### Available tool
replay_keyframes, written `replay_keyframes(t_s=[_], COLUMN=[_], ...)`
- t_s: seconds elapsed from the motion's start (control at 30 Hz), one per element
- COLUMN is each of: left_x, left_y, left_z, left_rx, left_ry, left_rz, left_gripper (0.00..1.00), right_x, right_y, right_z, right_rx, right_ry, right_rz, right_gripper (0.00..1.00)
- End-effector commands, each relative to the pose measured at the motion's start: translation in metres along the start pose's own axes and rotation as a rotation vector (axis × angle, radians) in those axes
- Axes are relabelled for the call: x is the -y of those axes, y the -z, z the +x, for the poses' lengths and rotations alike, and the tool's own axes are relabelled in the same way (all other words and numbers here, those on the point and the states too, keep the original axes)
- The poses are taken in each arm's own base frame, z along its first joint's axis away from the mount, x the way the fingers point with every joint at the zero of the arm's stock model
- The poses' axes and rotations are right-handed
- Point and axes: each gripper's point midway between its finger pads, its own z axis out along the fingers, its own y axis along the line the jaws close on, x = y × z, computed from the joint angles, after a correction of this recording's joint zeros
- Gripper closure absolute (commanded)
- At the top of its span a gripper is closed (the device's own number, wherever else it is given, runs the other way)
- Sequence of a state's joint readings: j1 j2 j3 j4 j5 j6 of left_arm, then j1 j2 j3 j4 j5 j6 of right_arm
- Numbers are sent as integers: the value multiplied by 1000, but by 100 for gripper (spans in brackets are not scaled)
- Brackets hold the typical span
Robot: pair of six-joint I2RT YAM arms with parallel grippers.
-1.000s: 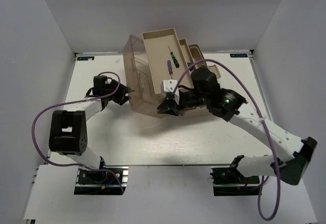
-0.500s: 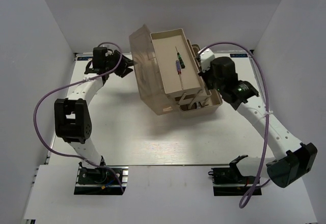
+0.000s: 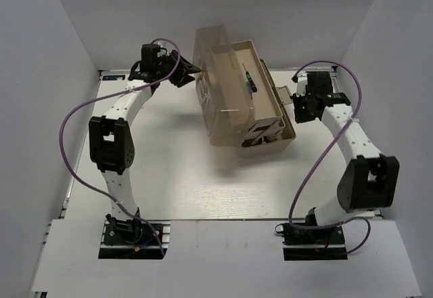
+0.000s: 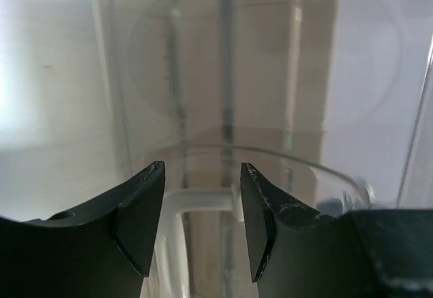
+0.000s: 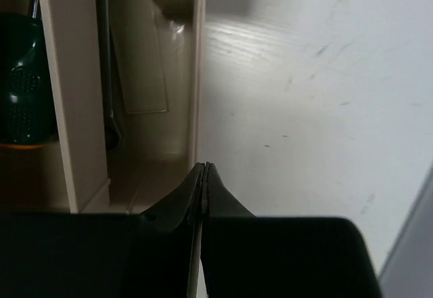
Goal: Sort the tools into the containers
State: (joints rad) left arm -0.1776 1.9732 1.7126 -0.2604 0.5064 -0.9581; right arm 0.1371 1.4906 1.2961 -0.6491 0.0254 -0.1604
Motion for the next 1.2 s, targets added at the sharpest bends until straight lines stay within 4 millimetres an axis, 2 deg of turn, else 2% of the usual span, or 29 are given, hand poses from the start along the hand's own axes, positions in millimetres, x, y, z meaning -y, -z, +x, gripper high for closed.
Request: replay_keyframes(t_s=[0.0,0.03,0.07,0.13,0.17,0.2,0.23,0.27,0.3,0.37,0.4,0.43,0.47,0.5,0.53,0.57,0.6,0.63,0.67,0.7,0.73,0.8,0.83,0.9,0.93,0.97,1.0,1.17], left_x=[57,55,71,88,110,108,119,129,139,145,147,158,145,141,122,128,123,92,85,88,56,40,25,12,-1,0,-10,-25], left_y=[1,-11,-11,-22,-20,-29,-26,-22,-10,8,16,43,47,58,58,83,90,89,94,114,111,121,127,133,134,140,142,152], left_z=[16,25,17,32,30,33,36,31,27,7,6,-8,-8,-9,-4,-4,1,14,20,23,42,53,65,75,82,85,91,100], left_rx=[-74,-114,-106,-156,-159,-173,-178,-156,-129,-45,-29,34,44,62,66,93,96,63,68,94,54,52,46,47,40,47,34,12], left_ry=[-70,-58,-81,-81,-113,-109,-125,-138,-163,-184,-202,-218,-214,-222,-238,-258,-268,-243,-241,-261,-229,-217,-207,-210,-207,-229,-229,-306], left_rz=[121,130,169,207,260,254,279,294,298,268,260,261,227,206,152,148,135,77,68,84,35,18,-3,-20,-47,-39,-67,-130], left_gripper=[41,41,41,41,41,41,41,41,41,41,40,40,40,39,39,39,38,38,38,38,37,37,37,37,37,37,37,32], right_x=[-22,-22,-16,-15,-11,-9,-8,-4,-2,-1,-3,-3,-7,-7,-10,-12,-15,-17,-19,-23,-25,-32,-33,-39,-43,-48,-50,-69], right_y=[-6,-7,-18,-22,-25,-27,-28,-30,-32,-33,-37,-38,-40,-42,-42,-44,-44,-46,-45,-43,-44,-40,-38,-33,-32,-31,-29,-23], right_z=[-4,-6,-3,-8,-8,-13,-12,-14,-14,-13,-11,-12,-8,-9,-10,-8,-9,-8,-9,-8,-7,-10,-12,-14,-15,-14,-14,-11], right_rx=[-8,-7,-31,-31,-30,-14,-12,-4,-5,-5,-16,-13,-28,-25,-28,-36,-34,-44,-46,-51,-57,-52,-43,-42,-40,-50,-51,-64], right_ry=[-69,-83,-111,-143,-157,-158,-157,-160,-161,-161,-164,-168,-170,-173,-173,-181,-183,-189,-190,-201,-201,-209,-206,-206,-199,-197,-193,-174], right_rz=[-194,-206,-211,-227,-224,-222,-223,-219,-219,-230,-237,-247,-268,-273,-289,-304,-319,-334,-346,-370,-380,-420,-426,-453,-468,-482,-495,-558], right_gripper=[100,100,100,100,100,100,100,100,100,100,100,100,100,100,100,100,100,100,100,100,100,100,100,100,100,100,100,100])
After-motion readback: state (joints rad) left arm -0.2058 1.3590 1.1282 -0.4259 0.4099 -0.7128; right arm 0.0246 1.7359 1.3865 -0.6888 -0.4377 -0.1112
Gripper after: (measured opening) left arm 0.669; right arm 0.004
